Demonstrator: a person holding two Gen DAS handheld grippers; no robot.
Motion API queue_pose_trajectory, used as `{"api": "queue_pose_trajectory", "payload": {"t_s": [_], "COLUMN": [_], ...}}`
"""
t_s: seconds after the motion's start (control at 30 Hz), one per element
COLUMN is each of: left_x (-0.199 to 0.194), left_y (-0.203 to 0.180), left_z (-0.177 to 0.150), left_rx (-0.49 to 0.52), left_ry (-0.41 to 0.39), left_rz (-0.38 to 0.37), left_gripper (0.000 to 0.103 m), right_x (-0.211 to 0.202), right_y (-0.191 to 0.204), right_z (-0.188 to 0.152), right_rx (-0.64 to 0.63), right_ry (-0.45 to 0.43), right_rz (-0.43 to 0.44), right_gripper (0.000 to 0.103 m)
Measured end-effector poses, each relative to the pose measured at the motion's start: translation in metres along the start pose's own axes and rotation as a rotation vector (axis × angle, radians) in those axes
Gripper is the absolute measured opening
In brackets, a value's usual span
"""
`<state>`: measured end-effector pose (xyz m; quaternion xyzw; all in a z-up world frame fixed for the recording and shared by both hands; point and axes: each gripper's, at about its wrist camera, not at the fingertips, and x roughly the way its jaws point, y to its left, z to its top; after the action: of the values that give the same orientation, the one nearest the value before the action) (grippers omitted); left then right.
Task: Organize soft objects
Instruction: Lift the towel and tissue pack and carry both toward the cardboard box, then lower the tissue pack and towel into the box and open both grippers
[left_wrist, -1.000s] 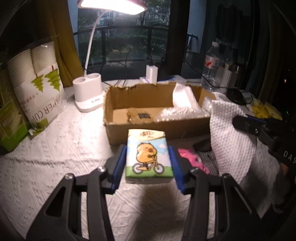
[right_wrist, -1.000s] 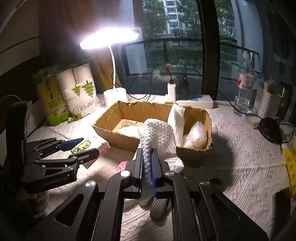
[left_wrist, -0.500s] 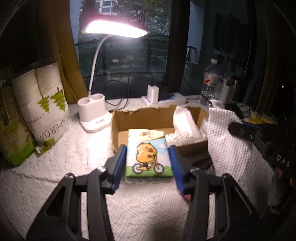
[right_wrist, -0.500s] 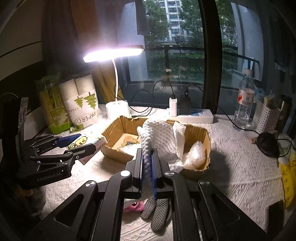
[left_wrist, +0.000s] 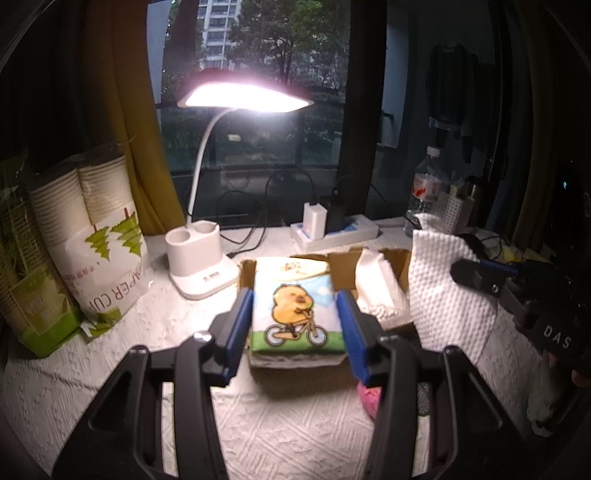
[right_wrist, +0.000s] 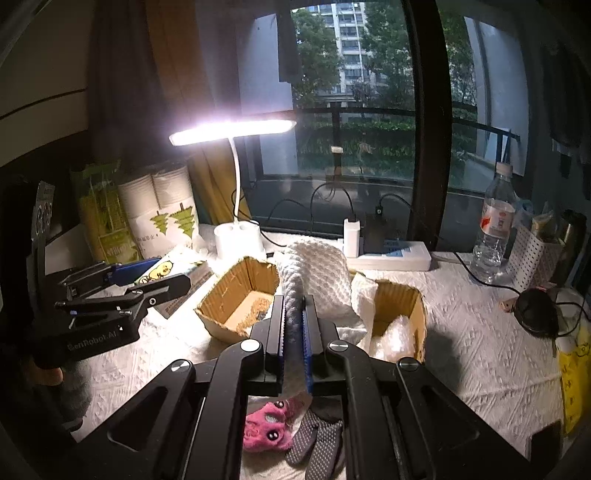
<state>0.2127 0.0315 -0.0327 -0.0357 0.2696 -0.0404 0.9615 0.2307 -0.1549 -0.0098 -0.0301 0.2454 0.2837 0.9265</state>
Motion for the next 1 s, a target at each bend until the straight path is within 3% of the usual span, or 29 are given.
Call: {"api": "queue_pose_trajectory", "payload": {"t_s": [0.6, 1.0], "left_x": [0.020, 0.061], "left_y": [0.011, 0.023], "left_z": [0.006, -0.004], "left_rx": [-0.022, -0.065], "left_ry": [-0.040, 0.020], "left_rz": [-0.010, -0.017], "left_gripper": [0.048, 0.048], "right_x": [0.021, 0.062], "right_y": [0.003, -0.006], "right_z": [0.015, 0.013], "right_rx": [-0.013, 0.036], "right_ry": [-0.039, -0.011], "right_rz": [0.021, 0.017], "right_gripper": [0.008, 0.008]}}
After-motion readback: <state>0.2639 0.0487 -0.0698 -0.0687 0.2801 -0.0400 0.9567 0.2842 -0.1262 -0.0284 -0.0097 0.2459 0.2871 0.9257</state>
